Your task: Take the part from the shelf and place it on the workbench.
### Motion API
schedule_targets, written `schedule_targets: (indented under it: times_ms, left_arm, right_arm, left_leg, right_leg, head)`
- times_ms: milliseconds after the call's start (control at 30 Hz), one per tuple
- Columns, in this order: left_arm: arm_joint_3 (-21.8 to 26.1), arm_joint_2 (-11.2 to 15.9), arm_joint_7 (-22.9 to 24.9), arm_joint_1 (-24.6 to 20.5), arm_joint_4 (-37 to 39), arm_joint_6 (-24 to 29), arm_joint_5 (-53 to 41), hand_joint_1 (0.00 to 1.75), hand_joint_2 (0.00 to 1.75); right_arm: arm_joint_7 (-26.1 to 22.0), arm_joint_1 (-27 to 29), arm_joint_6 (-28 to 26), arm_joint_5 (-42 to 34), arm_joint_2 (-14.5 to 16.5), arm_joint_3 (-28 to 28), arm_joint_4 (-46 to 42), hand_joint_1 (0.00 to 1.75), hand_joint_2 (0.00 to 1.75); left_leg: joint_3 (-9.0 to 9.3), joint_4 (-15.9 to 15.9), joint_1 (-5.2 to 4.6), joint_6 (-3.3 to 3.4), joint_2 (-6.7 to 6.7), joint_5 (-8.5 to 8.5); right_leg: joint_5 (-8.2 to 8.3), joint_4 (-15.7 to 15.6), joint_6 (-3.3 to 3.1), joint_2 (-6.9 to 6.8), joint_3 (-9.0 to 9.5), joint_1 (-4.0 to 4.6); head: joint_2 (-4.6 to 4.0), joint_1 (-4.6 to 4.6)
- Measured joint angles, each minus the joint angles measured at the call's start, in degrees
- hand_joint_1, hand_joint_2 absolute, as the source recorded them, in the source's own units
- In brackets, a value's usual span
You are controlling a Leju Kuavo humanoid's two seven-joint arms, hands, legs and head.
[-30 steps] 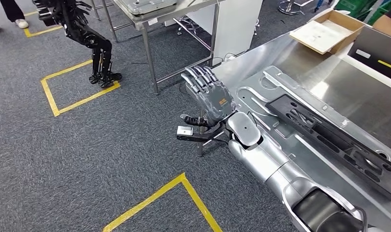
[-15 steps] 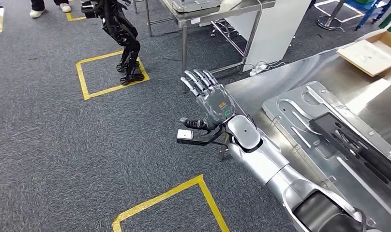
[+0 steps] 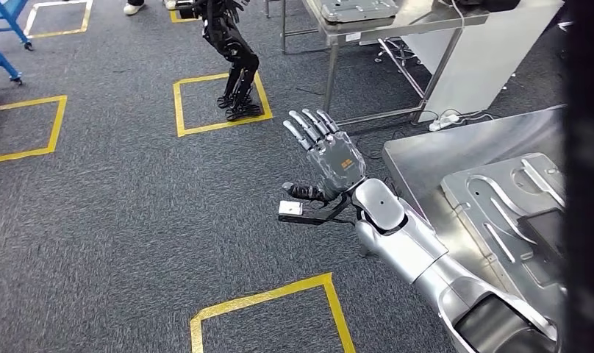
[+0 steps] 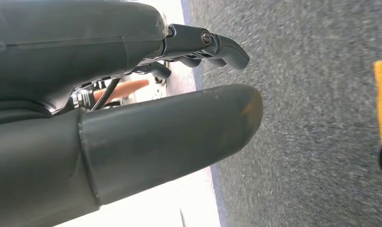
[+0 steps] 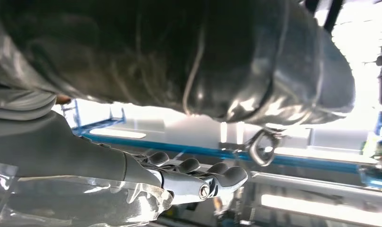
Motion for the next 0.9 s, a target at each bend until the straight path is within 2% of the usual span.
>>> schedule_targets:
  times_ms: [33, 67, 100, 133, 167, 233, 267, 333, 367, 400, 433, 467, 500, 533, 567, 633, 667, 700, 733, 767, 800, 833, 867, 900]
  left_arm:
    - [0.01, 0.01, 0.00, 0.02, 0.00, 0.01, -0.05, 0.00, 0.00]
    - [0.01, 0.01, -0.01, 0.01, 0.00, 0.01, -0.11, 0.00, 0.00]
    - [0.01, -0.01, -0.02, -0.04, 0.00, 0.01, -0.16, 0.00, 0.00]
    - [0.02, -0.02, -0.03, -0.08, 0.00, 0.01, -0.20, 0.00, 0.00]
    - [0.05, -0.03, -0.04, -0.10, 0.00, 0.02, -0.24, 0.00, 0.00]
    - [0.15, 0.04, -0.05, -0.09, -0.01, 0.05, -0.24, 0.00, 0.00]
    - [0.21, 0.08, -0.06, -0.09, -0.01, 0.06, -0.24, 0.00, 0.00]
    - [0.30, 0.15, -0.09, -0.21, -0.01, 0.07, -0.26, 0.00, 0.00]
    - [0.34, 0.17, -0.10, -0.26, -0.01, 0.07, -0.28, 0.00, 0.00]
    - [0.37, 0.20, -0.10, -0.32, -0.02, 0.08, -0.30, 0.00, 0.00]
    - [0.39, 0.22, -0.11, -0.36, -0.02, 0.08, -0.31, 0.00, 0.00]
    - [0.42, 0.23, -0.11, -0.37, -0.02, 0.08, -0.31, 0.00, 0.00]
    - [0.44, 0.24, -0.11, -0.37, -0.02, 0.08, -0.31, 0.00, 0.00]
    - [0.46, 0.25, -0.11, -0.38, -0.02, 0.08, -0.33, 0.00, 0.00]
    - [0.49, 0.25, -0.11, -0.36, -0.02, 0.08, -0.34, 0.00, 0.00]
    - [0.60, 0.25, -0.12, -0.43, -0.02, 0.08, -0.39, 0.00, 0.00]
    - [0.69, 0.25, -0.13, -0.43, -0.02, 0.08, -0.40, 0.00, 0.00]
    - [0.83, 0.25, -0.15, -0.41, -0.02, 0.07, -0.42, 0.00, 0.00]
    - [0.98, 0.26, -0.16, -0.31, -0.01, 0.07, -0.43, 0.00, 0.00]
    - [1.13, 0.28, -0.17, -0.19, -0.01, 0.07, -0.44, 0.00, 0.00]
    - [1.24, 0.29, -0.17, -0.12, 0.00, 0.07, -0.47, 0.00, 0.00]
    - [1.32, 0.31, -0.17, -0.13, 0.00, 0.07, -0.50, 0.00, 0.00]
    - [1.37, 0.33, -0.18, -0.20, 0.00, 0.07, -0.53, 0.00, 0.00]
    - [1.39, 0.34, -0.20, -0.32, 0.00, 0.08, -0.56, 0.00, 0.00]
  right_arm:
    - [-0.01, 0.11, 0.01, -0.02, 0.01, 0.00, -0.09, 0.00, 0.00]
    - [-0.01, 0.15, 0.02, -0.03, 0.01, -0.01, -0.20, 0.00, 0.00]
    - [-0.01, 0.14, 0.06, -0.03, 0.01, -0.03, -0.27, 0.00, 0.00]
    - [-0.01, 0.14, 0.10, -0.04, 0.01, -0.07, -0.34, 0.00, 0.00]
    - [-0.01, 0.15, 0.15, -0.04, 0.10, -0.08, -0.42, 0.00, 0.00]
    - [-0.01, 0.18, 0.19, -0.02, 0.41, -0.04, -0.50, 0.00, 0.00]
    - [0.01, 0.19, 0.17, 0.03, 0.61, -0.01, -0.52, 0.00, 0.00]
    - [0.13, 0.21, 0.14, 0.27, 0.81, 0.02, -0.49, 0.00, 0.00]
    - [0.19, 0.26, 0.14, 0.46, 0.86, 0.02, -0.38, 0.00, 0.00]
    - [0.24, 0.37, 0.14, 0.62, 0.90, 0.03, -0.22, 0.00, 0.00]
    - [0.26, 0.52, 0.14, 0.74, 0.94, 0.07, -0.03, 0.00, 0.00]
    - [0.26, 0.65, 0.15, 0.82, 1.02, 0.11, 0.16, 0.00, 0.00]
    - [0.26, 0.74, 0.14, 0.87, 1.14, 0.17, 0.29, 0.00, 0.00]
    - [0.26, 0.74, 0.14, 0.92, 1.29, 0.21, 0.38, 0.00, 0.00]
    - [0.28, 0.66, 0.12, 1.02, 1.46, 0.24, 0.45, 0.00, 0.00]
    - [0.38, 0.43, 0.07, 1.39, 1.89, 0.28, 0.67, 0.00, 0.00]
    - [0.51, 0.29, 0.04, 1.63, 2.15, 0.33, 0.83, 0.00, 0.00]
    - [0.68, 0.14, 0.02, 1.84, 2.53, 0.42, 1.03, 0.00, 0.00]
    - [0.88, -0.07, 0.02, 1.98, 2.95, 0.51, 1.22, 0.00, 0.00]
    - [1.05, -0.35, 0.03, 2.07, 3.44, 0.60, 1.43, 0.00, 0.00]
    - [1.16, -0.69, 0.04, 2.16, 4.00, 0.68, 1.65, 0.00, 0.00]
    - [1.20, -1.04, 0.05, 2.30, 4.46, 0.73, 1.88, 0.00, 0.00]
    - [1.22, -1.32, 0.06, 2.45, 4.84, 0.77, 2.16, 0.00, 0.00]
    - [1.22, -1.48, 0.06, 2.60, 5.12, 0.79, 2.44, 0.00, 0.00]
  left_leg:
    - [1.65, -3.22, 0.27, -0.30, 0.64, 1.92]
    - [3.61, -7.09, 0.34, -0.53, 1.95, 3.41]
    - [5.22, -10.29, 0.30, -0.43, 3.03, 4.48]
    - [6.14, -12.18, 0.14, -0.13, 3.70, 4.87]
    - [6.35, -12.77, -0.09, 0.28, 3.90, 4.73]
    - [6.21, -12.77, -0.27, 1.24, 2.50, 4.85]
    - [6.27, -12.91, -0.25, 1.60, 1.86, 4.96]
    - [6.40, -13.22, -0.17, 2.31, 0.63, 5.19]
    - [6.38, -13.26, -0.23, 2.55, -0.04, 5.25]
    - [6.33, -13.27, -0.33, 2.75, -0.74, 5.28]
    - [6.31, -13.26, -0.47, 2.88, -1.55, 5.31]
    - [6.32, -13.25, -0.62, 2.95, -2.39, 5.33]
    - [6.37, -13.24, -0.73, 2.98, -3.22, 5.34]
    - [6.46, -13.21, -0.81, 2.98, -4.06, 5.35]
    - [6.52, -13.19, -0.81, 2.96, -4.86, 5.36]
    - [6.33, -13.11, -0.78, 2.61, -6.26, 5.52]
    - [6.14, -13.15, -0.66, 2.31, -6.88, 5.66]
    - [5.94, -13.25, -0.55, 1.92, -7.51, 5.87]
    - [5.83, -13.45, -0.48, 1.51, -8.17, 6.08]
    - [5.70, -13.37, -0.54, 1.23, -7.99, 6.03]
    - [5.32, -12.63, -0.69, 0.97, -6.85, 5.46]
    - [4.47, -10.83, -0.84, 0.75, -5.11, 4.27]
    - [3.11, -7.87, -0.86, 0.59, -3.01, 2.54]
    - [1.40, -4.26, -0.79, 0.37, -1.53, 0.70]
  right_leg:
    - [-0.26, 0.22, 0.29, -0.73, 0.07, -0.15]
    - [-0.60, 0.54, 0.68, -1.39, 0.12, -0.23]
    - [-0.98, 0.96, 1.10, -2.00, 0.11, -0.16]
    - [-1.28, 1.27, 1.47, -2.52, 0.12, -0.03]
    - [-1.47, 1.42, 1.82, -3.02, 0.14, 0.13]
    - [-1.74, 1.41, 2.39, -3.84, 0.35, 0.05]
    - [-2.16, 1.70, 2.68, -3.26, 0.38, -0.17]
    - [-4.59, 5.16, 3.00, -0.25, -1.07, -0.60]
    - [-6.41, 8.71, 2.98, 1.47, -2.78, -0.67]
    - [-8.12, 12.72, 2.89, 2.44, -4.85, -0.66]
    - [-9.14, 16.06, 2.79, 2.83, -6.69, -0.60]
    - [-9.06, 17.70, 2.62, 2.98, -7.77, -0.54]
    - [-7.86, 17.07, 2.38, 3.11, -7.76, -0.47]
    - [-5.76, 14.26, 2.05, 3.48, -6.66, -0.37]
    - [-3.58, 10.24, 1.68, 4.50, -4.97, -0.30]
    - [-1.00, 3.78, 1.27, 6.93, -2.16, -0.21]
    - [-0.79, 2.49, 1.22, 7.62, -1.64, -0.11]
    - [-0.81, 2.24, 1.23, 7.49, -1.54, 0.01]
    - [-0.65, 1.98, 1.10, 6.79, -1.44, 0.00]
    - [-0.41, 1.53, 0.85, 6.05, -1.18, -0.07]
    - [-0.13, 0.98, 0.46, 5.29, -0.87, -0.20]
    - [0.15, 0.44, 0.10, 4.46, -0.59, -0.29]
    - [0.29, 0.16, -0.15, 3.60, -0.40, -0.20]
    - [0.31, 0.07, -0.34, 2.75, -0.35, -0.09]
  head:
    - [0.00, 0.00]
    - [0.00, 0.00]
    - [0.00, 0.00]
    - [0.00, 0.07]
    - [0.00, 0.14]
    - [0.00, 0.28]
    - [0.00, 0.27]
    - [0.00, 0.28]
    - [0.00, 0.28]
    - [0.00, 0.28]
    - [0.00, 0.27]
    - [0.00, 0.27]
    - [0.00, 0.27]
    - [0.00, 0.26]
    - [0.00, 0.27]
    - [0.00, 0.26]
    - [0.00, 0.26]
    - [0.00, 0.26]
    - [0.00, 0.27]
    - [0.00, 0.26]
    - [0.00, 0.18]
    - [0.00, 0.11]
    - [0.00, 0.03]
    - [0.00, -0.04]
